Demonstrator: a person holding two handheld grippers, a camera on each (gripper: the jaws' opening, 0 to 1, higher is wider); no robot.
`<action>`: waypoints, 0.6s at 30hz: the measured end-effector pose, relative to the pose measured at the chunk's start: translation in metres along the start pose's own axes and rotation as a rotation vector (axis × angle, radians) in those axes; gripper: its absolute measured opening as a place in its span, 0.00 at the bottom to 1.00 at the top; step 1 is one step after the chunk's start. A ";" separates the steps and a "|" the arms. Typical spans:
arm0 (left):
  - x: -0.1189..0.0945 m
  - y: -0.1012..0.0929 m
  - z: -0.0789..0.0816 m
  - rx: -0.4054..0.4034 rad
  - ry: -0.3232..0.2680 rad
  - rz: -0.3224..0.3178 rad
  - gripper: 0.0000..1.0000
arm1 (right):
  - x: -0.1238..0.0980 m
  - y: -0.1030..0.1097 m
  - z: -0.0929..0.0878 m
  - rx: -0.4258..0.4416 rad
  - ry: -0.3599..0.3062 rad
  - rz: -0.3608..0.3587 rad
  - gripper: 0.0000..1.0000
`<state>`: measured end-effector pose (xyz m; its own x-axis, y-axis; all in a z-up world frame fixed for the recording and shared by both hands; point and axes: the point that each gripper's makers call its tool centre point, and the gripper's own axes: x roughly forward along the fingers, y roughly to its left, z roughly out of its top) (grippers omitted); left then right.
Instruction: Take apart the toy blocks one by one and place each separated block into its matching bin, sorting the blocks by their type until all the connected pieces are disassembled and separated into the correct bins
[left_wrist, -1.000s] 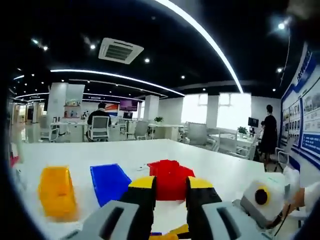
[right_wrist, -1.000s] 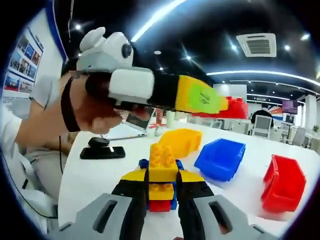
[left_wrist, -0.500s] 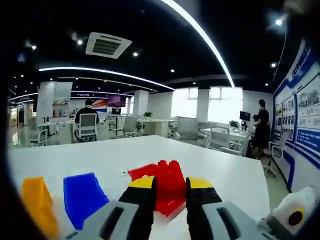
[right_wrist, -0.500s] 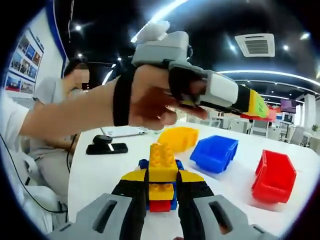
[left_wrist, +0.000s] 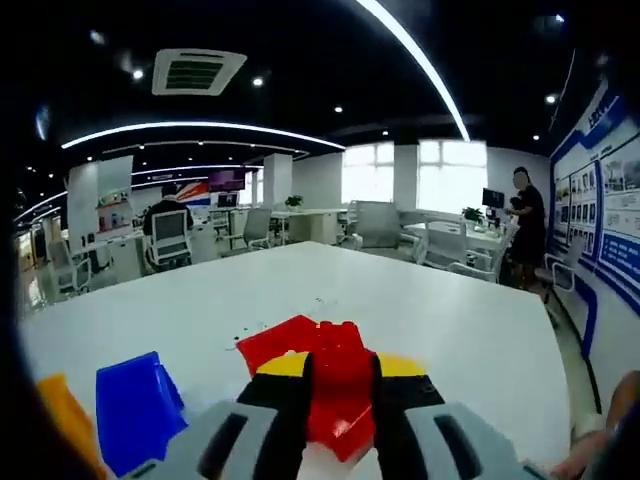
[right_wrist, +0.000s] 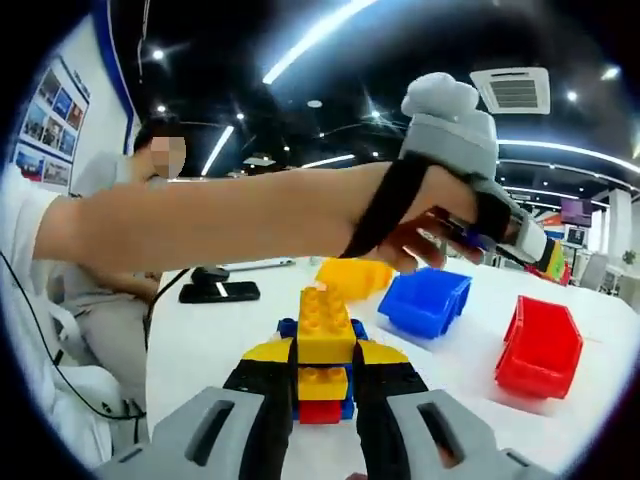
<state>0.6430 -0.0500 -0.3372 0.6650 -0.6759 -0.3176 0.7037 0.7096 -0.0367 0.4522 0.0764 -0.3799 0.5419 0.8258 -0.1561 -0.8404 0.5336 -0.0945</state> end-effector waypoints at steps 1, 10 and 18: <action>0.002 0.000 -0.002 0.004 0.002 0.002 0.25 | 0.000 0.000 0.000 0.000 0.000 0.001 0.23; 0.006 0.012 0.010 0.042 -0.077 0.057 0.52 | 0.001 0.000 0.000 0.003 -0.006 0.005 0.23; -0.007 0.010 0.011 0.051 -0.076 0.052 0.49 | 0.002 0.003 0.000 0.002 -0.006 0.012 0.23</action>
<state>0.6478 -0.0402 -0.3249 0.7166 -0.6530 -0.2449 0.6783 0.7343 0.0270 0.4510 0.0794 -0.3808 0.5314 0.8334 -0.1517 -0.8471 0.5237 -0.0902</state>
